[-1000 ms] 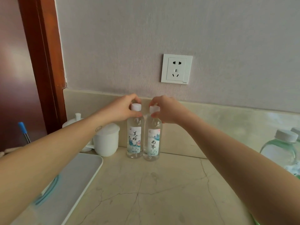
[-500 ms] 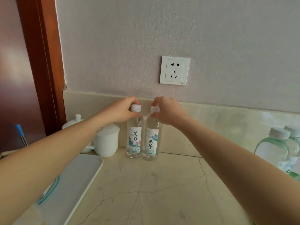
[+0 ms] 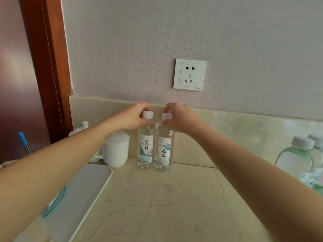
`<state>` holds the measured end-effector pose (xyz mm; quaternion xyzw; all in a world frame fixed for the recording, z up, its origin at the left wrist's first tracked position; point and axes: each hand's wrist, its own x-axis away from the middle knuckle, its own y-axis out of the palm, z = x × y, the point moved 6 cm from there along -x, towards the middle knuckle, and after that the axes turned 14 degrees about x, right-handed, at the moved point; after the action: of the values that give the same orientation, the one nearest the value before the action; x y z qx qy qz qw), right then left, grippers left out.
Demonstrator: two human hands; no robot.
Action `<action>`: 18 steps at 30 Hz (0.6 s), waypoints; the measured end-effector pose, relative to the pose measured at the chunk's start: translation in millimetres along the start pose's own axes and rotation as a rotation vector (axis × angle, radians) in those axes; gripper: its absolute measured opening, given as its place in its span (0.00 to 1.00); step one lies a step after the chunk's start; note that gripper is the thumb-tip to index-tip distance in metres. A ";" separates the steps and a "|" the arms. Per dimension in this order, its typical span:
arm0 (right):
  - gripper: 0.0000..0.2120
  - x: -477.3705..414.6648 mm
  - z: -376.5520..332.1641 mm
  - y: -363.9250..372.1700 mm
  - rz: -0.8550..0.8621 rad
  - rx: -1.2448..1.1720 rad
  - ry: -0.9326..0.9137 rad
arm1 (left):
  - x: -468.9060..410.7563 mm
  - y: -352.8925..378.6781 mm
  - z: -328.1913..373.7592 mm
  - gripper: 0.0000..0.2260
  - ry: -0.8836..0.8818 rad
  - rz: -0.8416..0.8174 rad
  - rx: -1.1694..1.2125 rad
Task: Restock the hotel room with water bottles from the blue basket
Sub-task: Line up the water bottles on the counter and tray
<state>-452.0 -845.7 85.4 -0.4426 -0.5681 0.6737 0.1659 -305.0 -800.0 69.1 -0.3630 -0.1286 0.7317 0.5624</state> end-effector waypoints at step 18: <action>0.15 1.0 0.3 1.4 0.002 -0.005 0.008 | 3.1 1.7 3.5 0.14 -0.009 -0.023 -0.007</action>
<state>-452.4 -845.6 83.6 -0.4461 -0.5687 0.6707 0.1665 -308.9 -797.0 69.4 -0.3601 -0.1378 0.7263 0.5691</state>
